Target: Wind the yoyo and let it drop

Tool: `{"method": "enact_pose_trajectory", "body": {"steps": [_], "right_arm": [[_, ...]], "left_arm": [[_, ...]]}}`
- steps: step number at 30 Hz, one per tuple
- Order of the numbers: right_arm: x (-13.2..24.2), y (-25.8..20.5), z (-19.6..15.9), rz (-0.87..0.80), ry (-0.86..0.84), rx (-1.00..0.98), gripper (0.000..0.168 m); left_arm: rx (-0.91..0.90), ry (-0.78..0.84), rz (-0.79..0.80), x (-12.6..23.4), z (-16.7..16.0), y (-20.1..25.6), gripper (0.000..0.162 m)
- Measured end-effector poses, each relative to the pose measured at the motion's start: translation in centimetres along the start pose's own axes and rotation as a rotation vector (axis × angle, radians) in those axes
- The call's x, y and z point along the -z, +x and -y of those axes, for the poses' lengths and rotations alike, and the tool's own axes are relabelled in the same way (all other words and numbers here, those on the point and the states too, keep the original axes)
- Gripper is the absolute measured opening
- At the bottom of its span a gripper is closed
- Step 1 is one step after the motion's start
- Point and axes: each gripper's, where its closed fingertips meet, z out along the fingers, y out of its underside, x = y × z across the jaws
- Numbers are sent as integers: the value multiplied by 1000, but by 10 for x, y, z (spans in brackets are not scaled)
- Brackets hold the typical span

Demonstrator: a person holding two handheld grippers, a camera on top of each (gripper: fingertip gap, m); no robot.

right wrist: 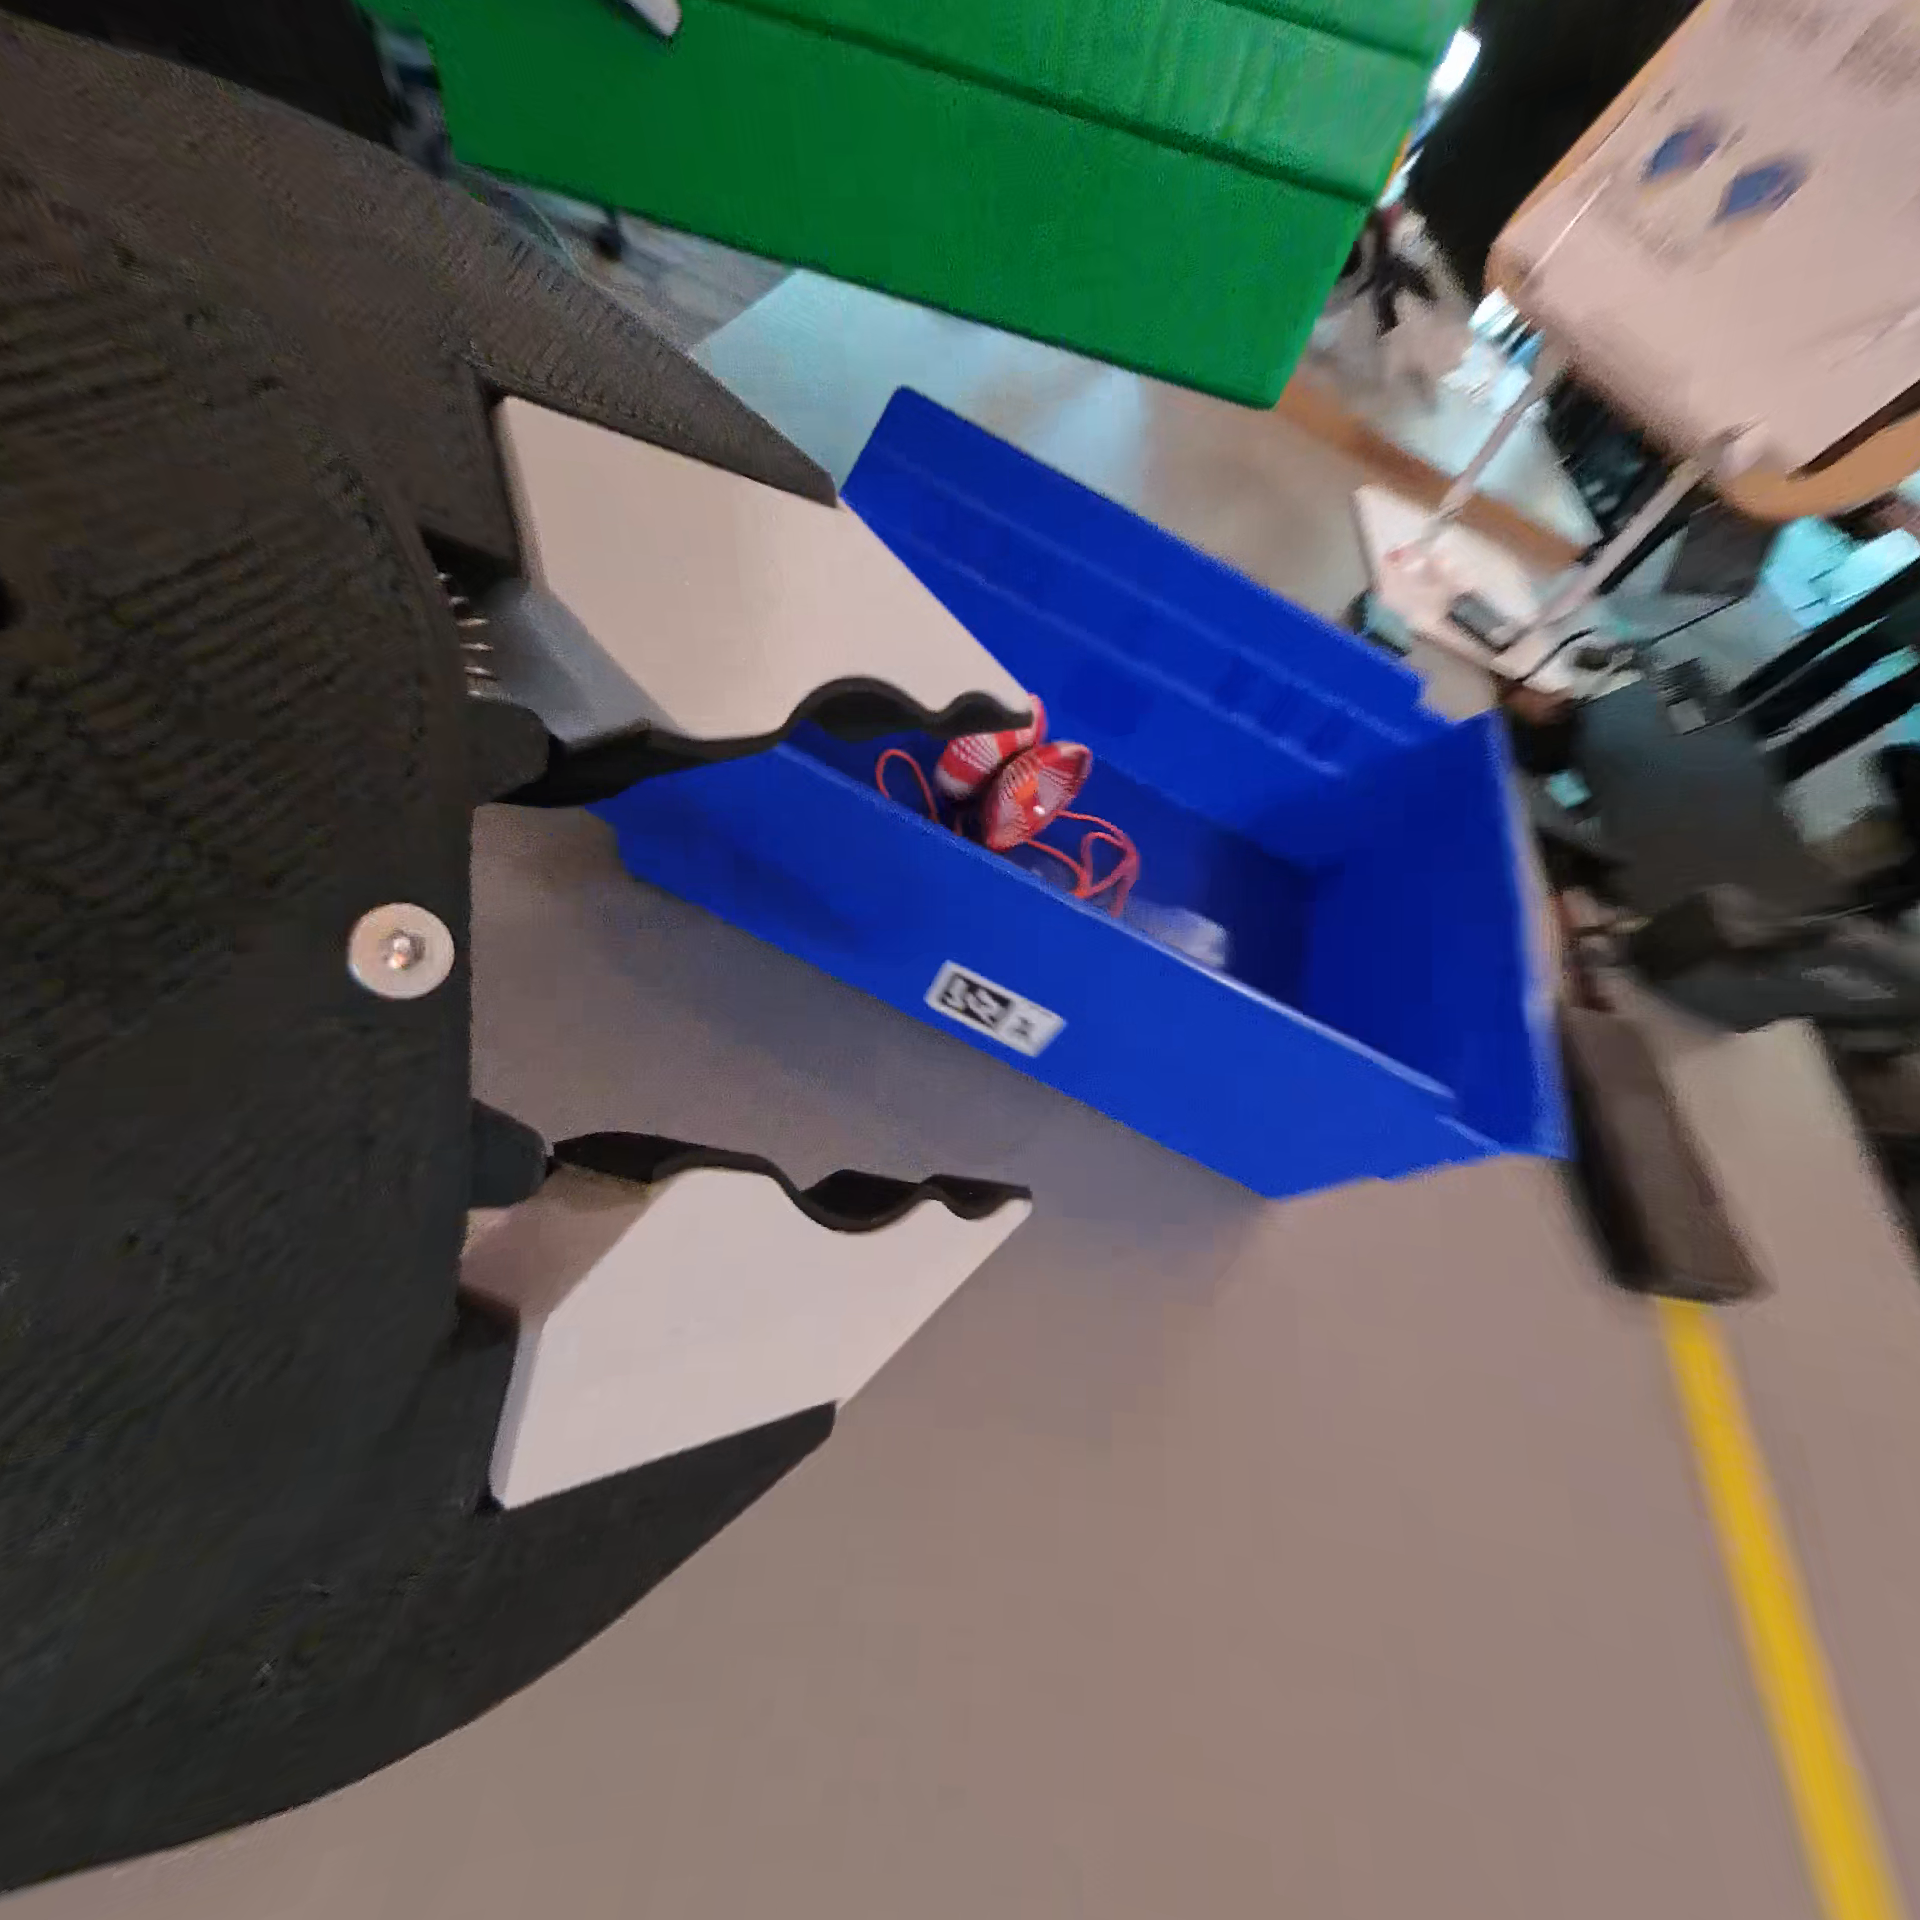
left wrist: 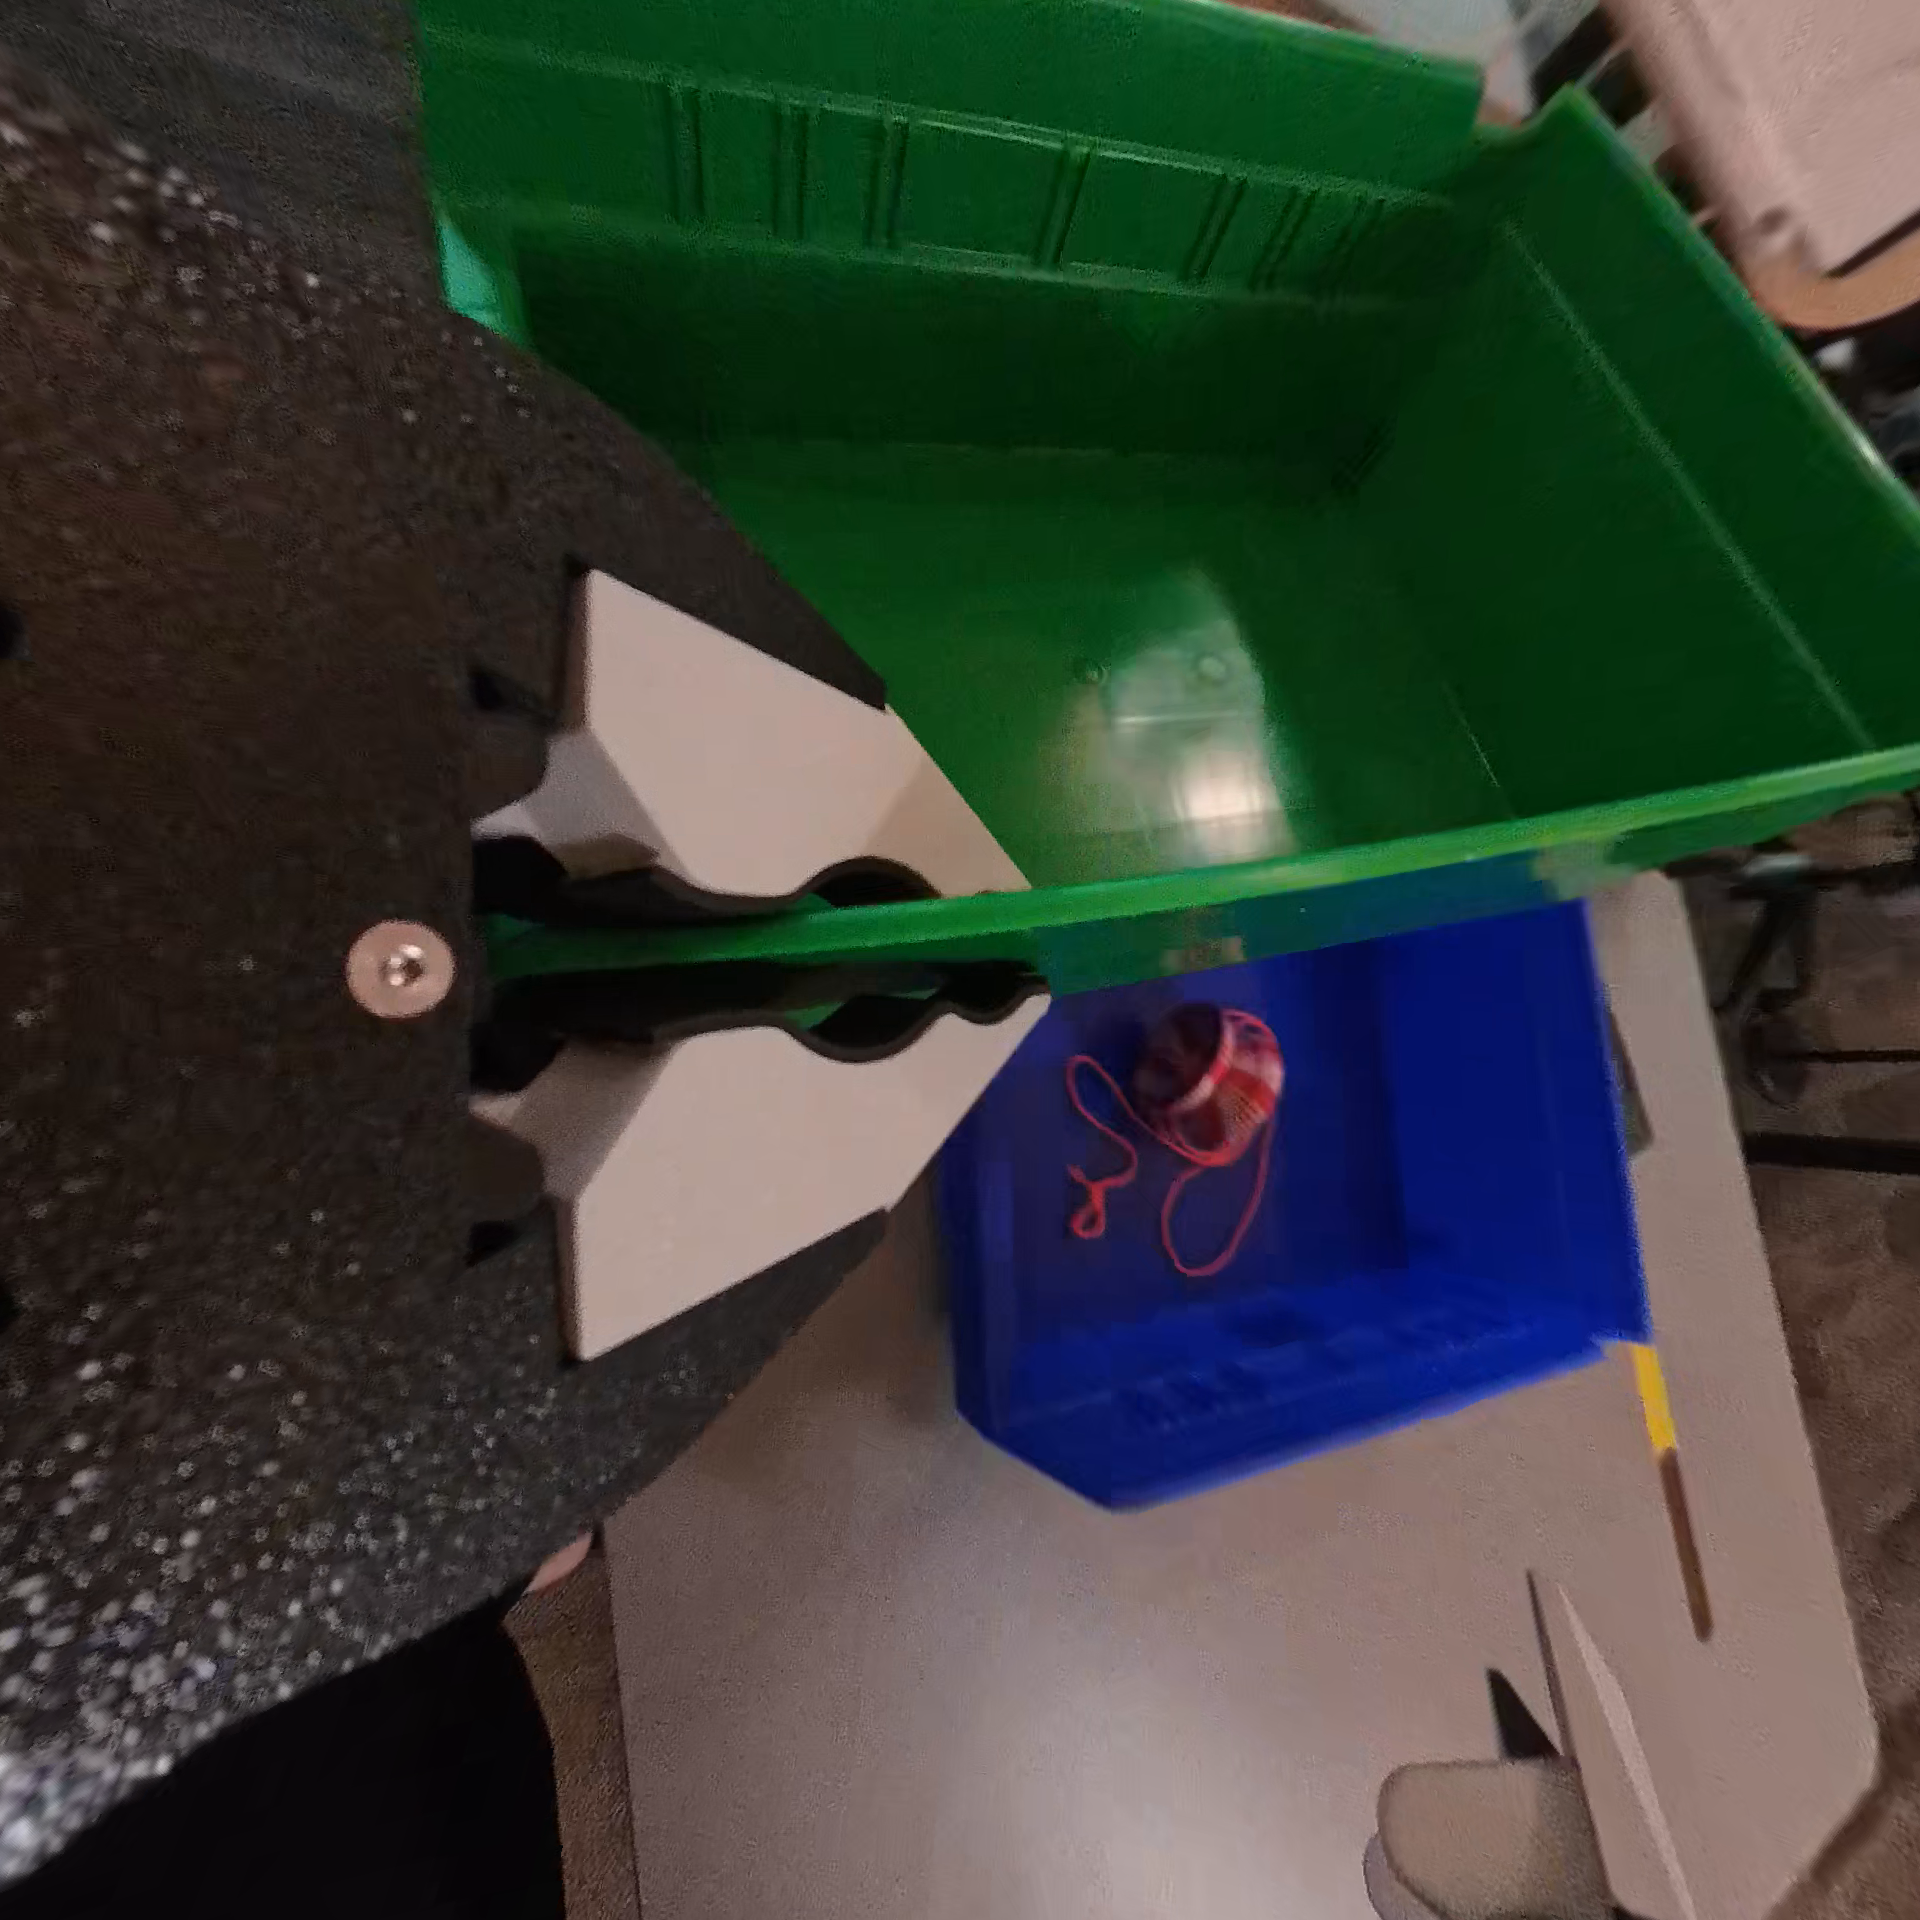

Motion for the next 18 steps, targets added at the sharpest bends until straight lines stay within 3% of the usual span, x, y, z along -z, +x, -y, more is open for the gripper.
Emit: {"method": "enact_pose_trajectory", "body": {"steps": [4,8,12,18], "right_arm": [[65,33,42,-25,218,56,84],[126,76,63,-77,306,87,82],[180,92,97,4,372,43,83],[254,118,138,-61,492,152,78]], "left_arm": [[-117,157,-81,-2,83,53,5],[-199,267,-202,-36,150,128,4],[-259,297,-268,-79,189,198,4],[-219,262,-391,-128,217,284,4]]}}
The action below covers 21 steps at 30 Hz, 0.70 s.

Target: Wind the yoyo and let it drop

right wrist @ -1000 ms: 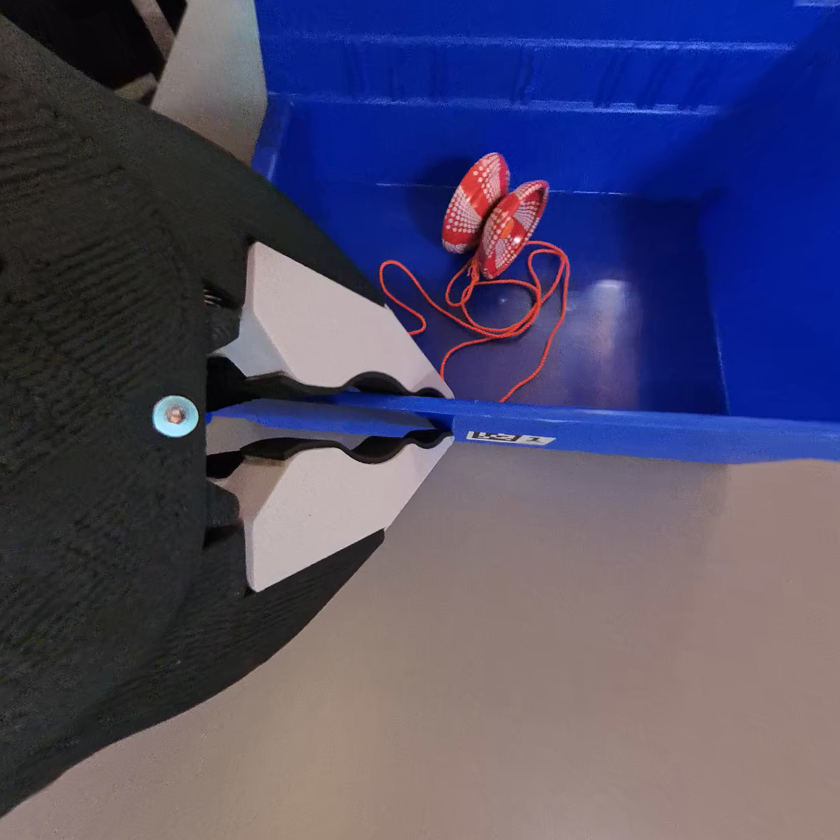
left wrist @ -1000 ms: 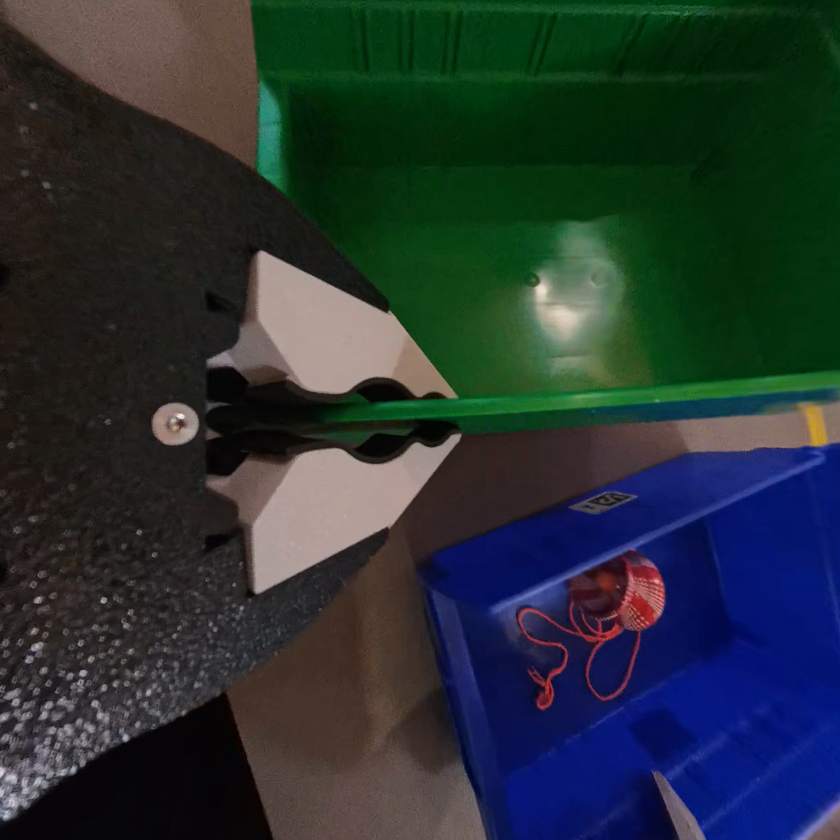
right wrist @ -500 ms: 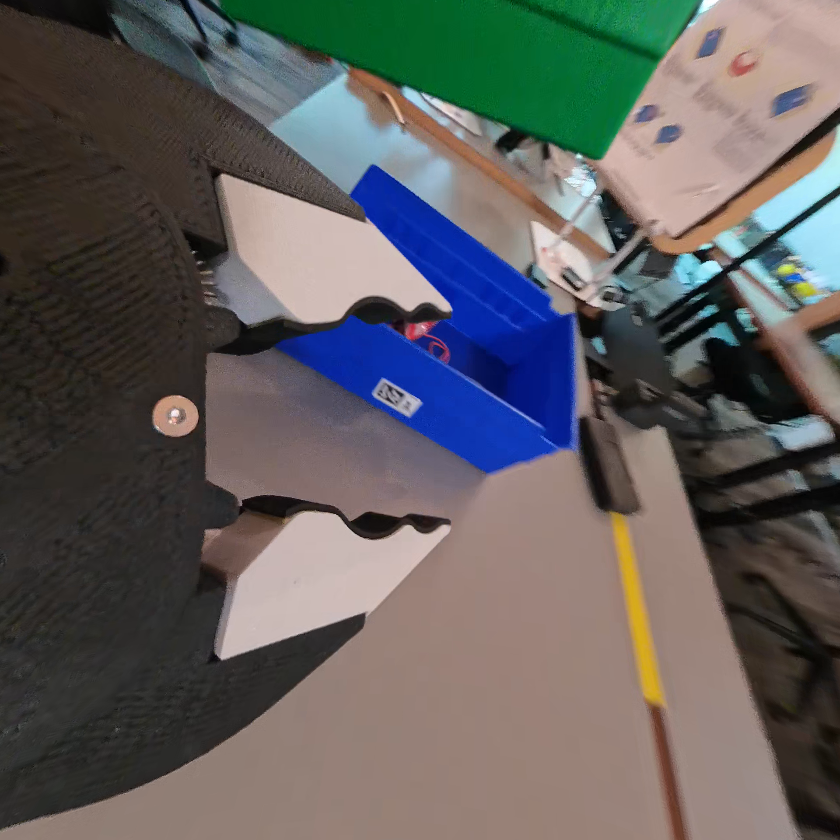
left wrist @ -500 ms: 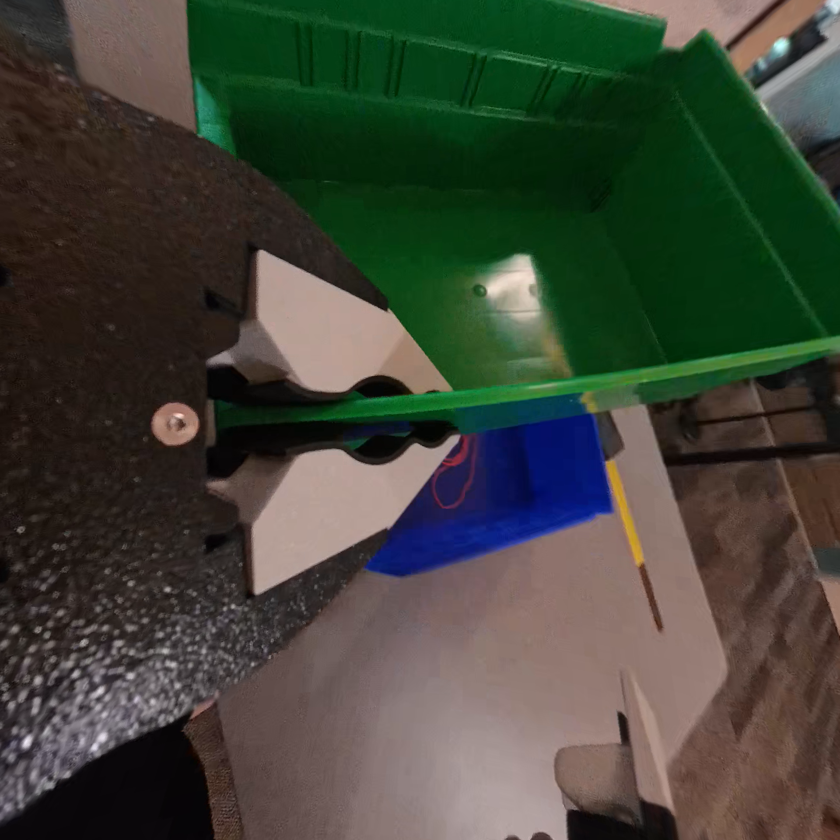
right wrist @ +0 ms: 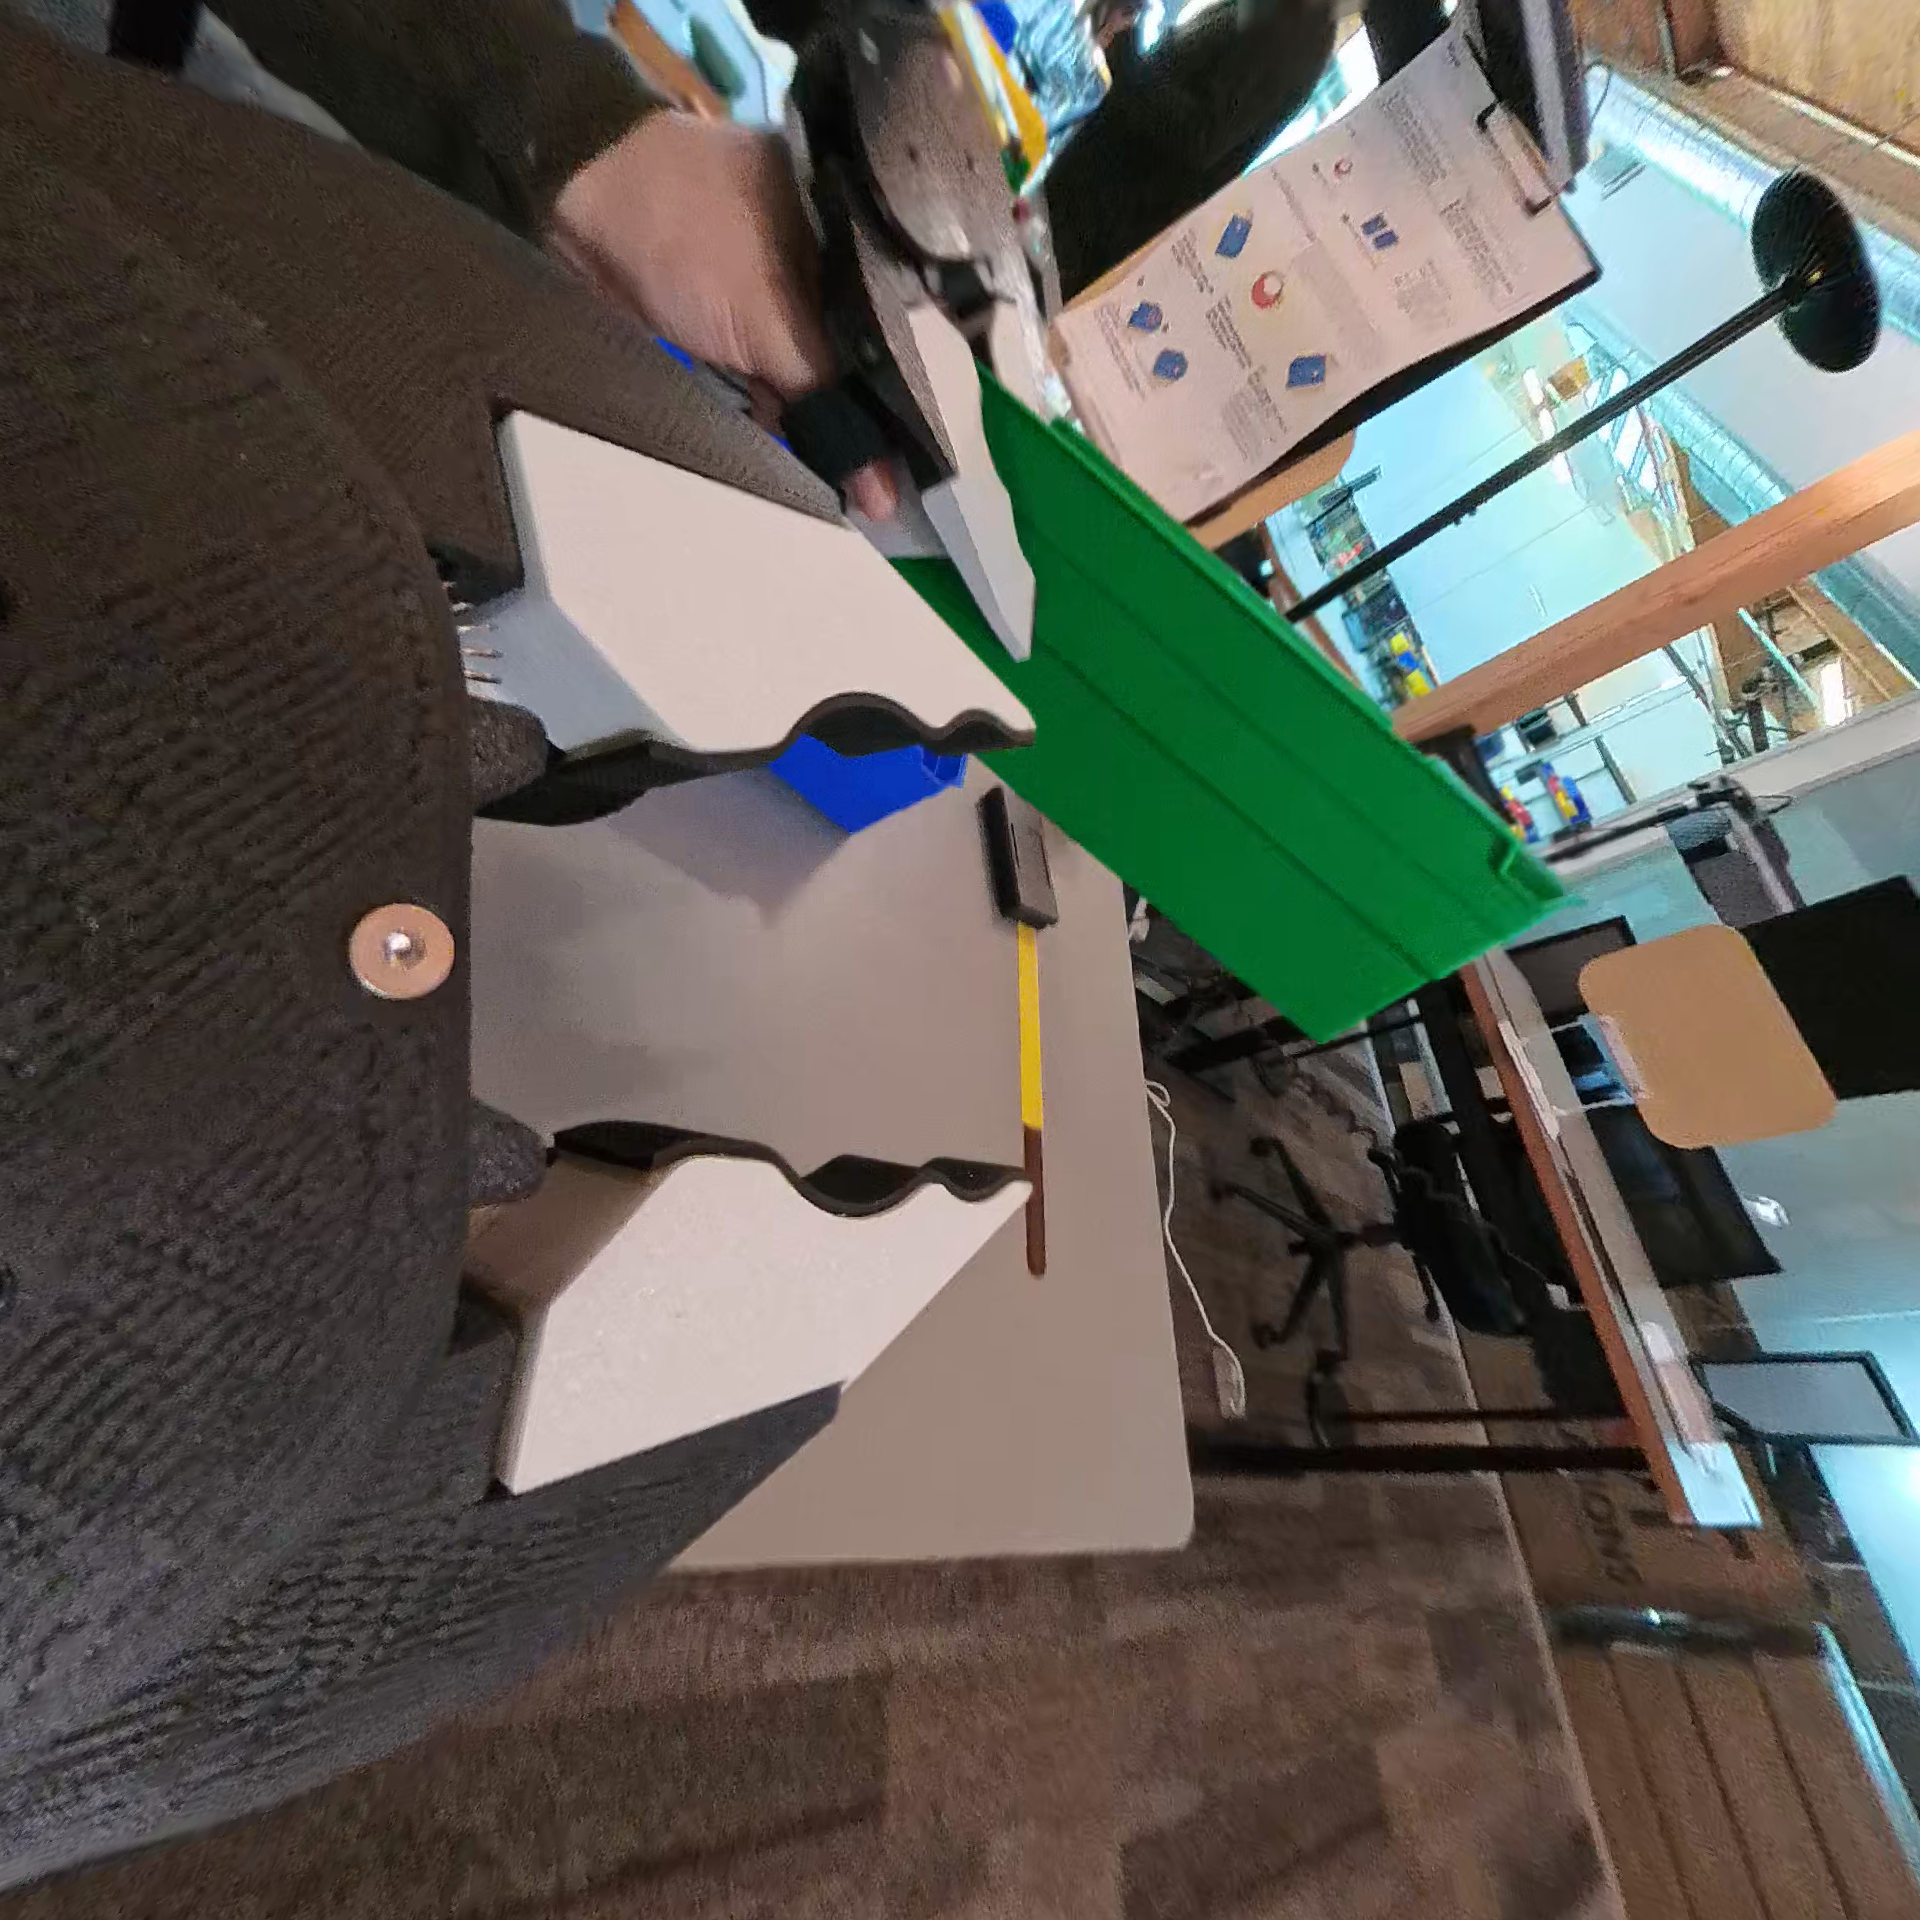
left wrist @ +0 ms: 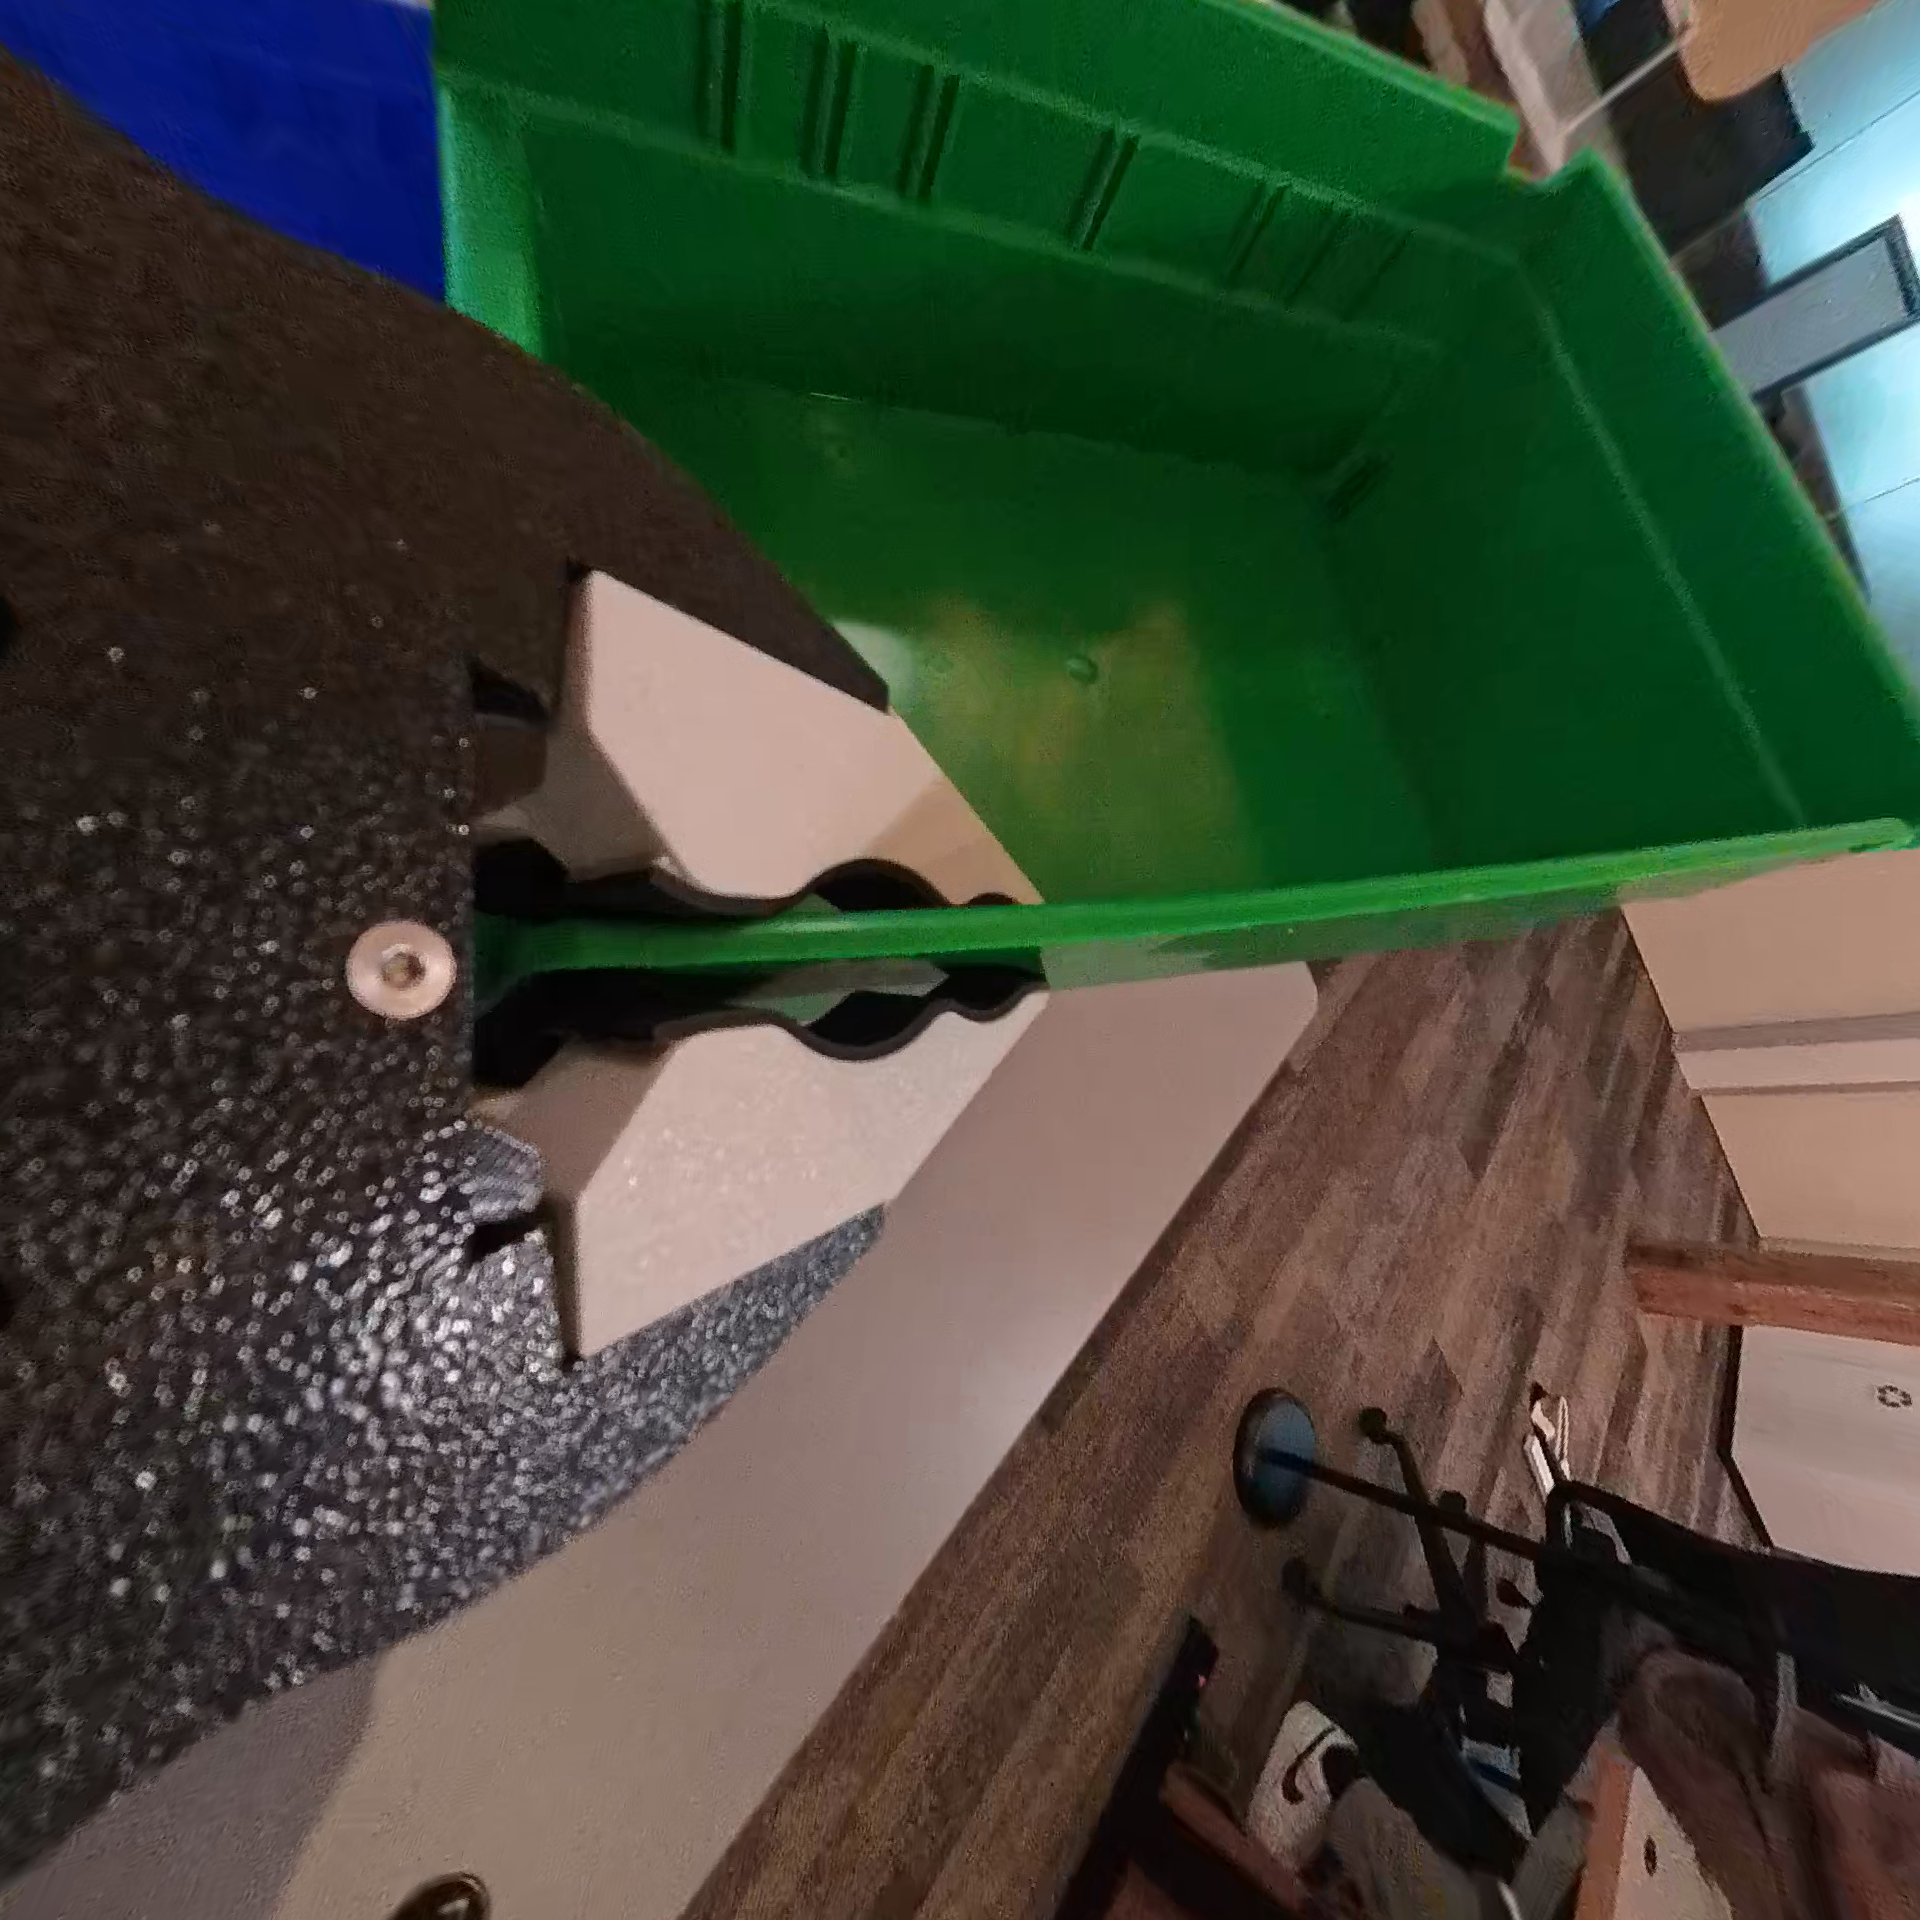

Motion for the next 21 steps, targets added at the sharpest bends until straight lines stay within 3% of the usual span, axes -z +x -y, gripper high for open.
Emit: {"method": "enact_pose_trajectory", "body": {"steps": [8,17,21], "right_arm": [[23,27,8,123,-92,-71,74],[21,49,-9,178,-192,-120,73],[21,46,-14,206,-226,-140,65]], "left_arm": [[49,-81,-13,-67,-4,35,3],[123,-177,5,-94,-37,61,3],[172,-215,19,-97,-55,65,3]]}}
